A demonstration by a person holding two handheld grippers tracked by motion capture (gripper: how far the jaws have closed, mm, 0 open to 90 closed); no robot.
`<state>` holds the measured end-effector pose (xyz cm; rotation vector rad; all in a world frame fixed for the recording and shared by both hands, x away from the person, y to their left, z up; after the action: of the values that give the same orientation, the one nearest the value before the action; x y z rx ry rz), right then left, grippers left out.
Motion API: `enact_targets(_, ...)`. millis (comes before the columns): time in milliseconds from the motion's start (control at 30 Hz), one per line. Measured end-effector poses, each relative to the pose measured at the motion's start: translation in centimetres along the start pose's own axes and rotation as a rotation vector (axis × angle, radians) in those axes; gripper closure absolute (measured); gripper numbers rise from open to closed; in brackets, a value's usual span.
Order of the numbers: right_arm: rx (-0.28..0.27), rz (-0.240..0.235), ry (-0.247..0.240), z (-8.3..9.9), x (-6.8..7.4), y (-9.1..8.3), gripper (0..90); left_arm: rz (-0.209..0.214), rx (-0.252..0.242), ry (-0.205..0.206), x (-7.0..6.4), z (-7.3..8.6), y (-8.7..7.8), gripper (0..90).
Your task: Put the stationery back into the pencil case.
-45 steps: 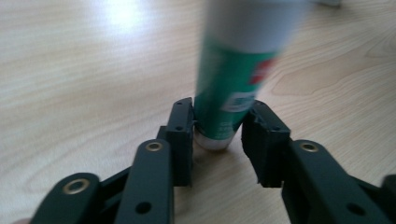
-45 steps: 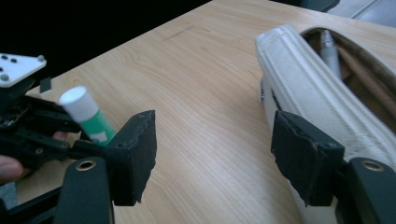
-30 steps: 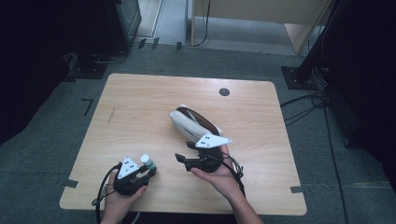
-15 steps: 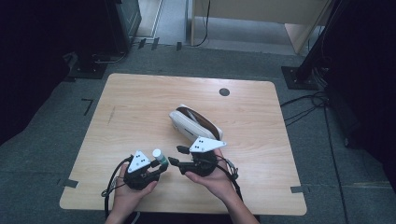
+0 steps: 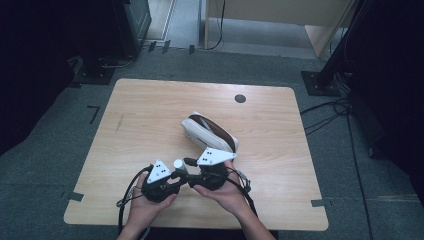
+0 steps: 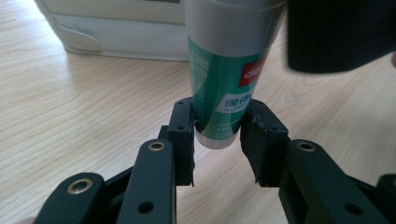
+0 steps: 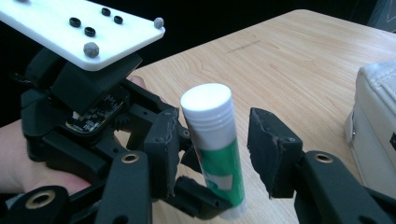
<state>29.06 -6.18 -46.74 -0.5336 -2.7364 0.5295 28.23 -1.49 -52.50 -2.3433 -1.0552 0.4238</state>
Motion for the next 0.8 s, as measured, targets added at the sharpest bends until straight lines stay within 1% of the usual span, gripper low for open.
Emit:
enact_targets(100, 0.011, 0.017, -0.014, 0.2, 0.0, 0.3, 58.0, 0.007, 0.001, -0.001, -0.2, 0.0, 0.0, 66.9)
enact_targets(167, 0.003, 0.03, -0.024, 0.2, -0.1, 0.3, 61.8, 0.011, 0.003, -0.003, -0.3, -0.1, 0.0, 66.9)
enact_targets(200, -0.003, 0.049, -0.038, 0.1, -0.1, 0.2, 63.9, 0.011, 0.004, -0.004, -0.3, -0.1, 0.0, 66.9)
enact_targets(233, -0.003, 0.049, -0.038, 0.1, -0.1, 0.2, 63.9, 0.012, 0.005, -0.008, -0.2, -0.1, 0.0, 66.9)
enact_targets(267, -0.004, 0.067, -0.061, 0.0, -0.2, 0.2, 65.1, 0.014, 0.003, -0.01, -0.2, -0.1, -0.1, 66.8)
enact_targets(300, -0.007, 0.084, -0.066, 0.0, -0.3, 0.1, 65.6, 0.024, 0.002, -0.018, -0.3, -0.1, -0.1, 66.8)
enact_targets(367, -0.014, 0.083, -0.052, -0.1, -0.4, 0.0, 65.8, 0.03, -0.005, -0.026, -0.2, -0.3, -0.1, 66.7)
enact_targets(433, -0.038, 0.08, -0.032, -0.3, -0.6, -0.3, 65.9, 0.036, -0.021, -0.041, -0.2, -0.5, -0.3, 64.5)
enact_targets(500, -0.046, 0.108, -0.029, -0.5, -1.1, -0.7, 65.9, 0.028, -0.033, -0.065, 0.0, -0.7, -0.5, 56.4)
enact_targets(567, -0.065, 0.104, -0.01, -0.8, -1.6, -1.3, 65.9, 0.016, -0.044, -0.081, 0.3, -0.9, -0.8, 49.8)
enact_targets(633, -0.078, 0.122, -0.003, -1.1, -2.1, -2.0, 65.9, -0.001, -0.048, -0.088, 0.6, -0.9, -1.0, 43.0)
enact_targets(700, -0.095, 0.135, 0.004, -1.6, -2.6, -2.7, 65.9, -0.026, -0.044, -0.097, 0.9, -0.8, -1.0, 31.0)
enact_targets(800, -0.121, 0.151, 0.014, -2.3, -3.3, -3.8, 65.9, -0.058, -0.033, -0.106, 1.5, -0.4, -1.0, 17.1)
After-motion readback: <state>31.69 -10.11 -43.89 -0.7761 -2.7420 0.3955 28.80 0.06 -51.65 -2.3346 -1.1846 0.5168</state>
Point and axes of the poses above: each handheld gripper's, and its own axes: y roughly forward along the jaws, z roughly out of its underside, x roughly to its left, the point moved 10 cm from there along y, roughly forward along the jaws, and after that the axes turned 8 degrees about -z, right-handed, at the moved point
